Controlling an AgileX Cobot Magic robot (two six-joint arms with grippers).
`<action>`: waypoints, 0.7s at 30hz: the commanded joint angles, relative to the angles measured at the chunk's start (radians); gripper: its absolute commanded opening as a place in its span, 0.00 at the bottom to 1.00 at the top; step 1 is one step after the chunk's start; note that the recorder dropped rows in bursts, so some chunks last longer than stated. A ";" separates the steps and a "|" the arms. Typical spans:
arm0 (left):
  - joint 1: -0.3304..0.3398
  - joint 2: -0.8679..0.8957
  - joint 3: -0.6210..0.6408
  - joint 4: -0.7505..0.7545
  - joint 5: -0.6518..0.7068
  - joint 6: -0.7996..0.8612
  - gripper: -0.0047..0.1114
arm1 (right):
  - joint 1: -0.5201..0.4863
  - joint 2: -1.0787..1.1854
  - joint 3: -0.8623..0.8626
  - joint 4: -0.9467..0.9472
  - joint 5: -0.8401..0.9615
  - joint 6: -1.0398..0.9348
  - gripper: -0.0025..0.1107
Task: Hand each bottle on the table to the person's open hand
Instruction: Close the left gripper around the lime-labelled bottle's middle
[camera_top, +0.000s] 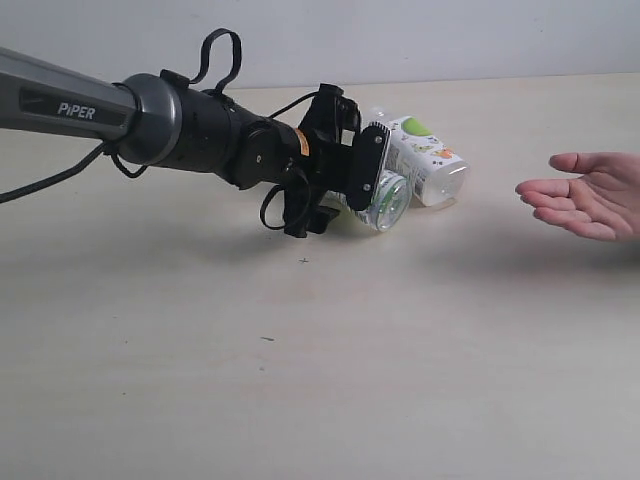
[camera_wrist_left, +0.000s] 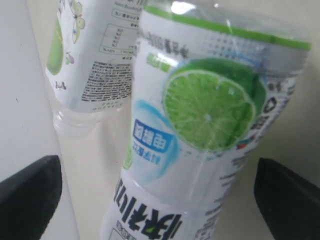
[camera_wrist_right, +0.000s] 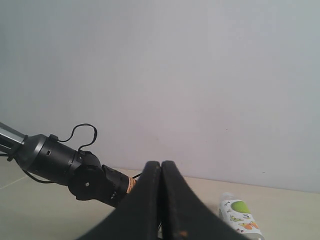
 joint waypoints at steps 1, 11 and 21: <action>0.005 0.002 -0.003 0.005 -0.017 0.000 0.94 | -0.003 -0.005 0.003 0.004 0.004 -0.005 0.02; 0.005 0.002 -0.003 0.005 -0.017 0.000 0.94 | -0.003 -0.005 0.003 0.004 0.002 -0.005 0.02; 0.005 0.006 -0.003 0.027 -0.017 0.001 0.93 | -0.003 -0.005 0.003 0.004 0.002 -0.005 0.02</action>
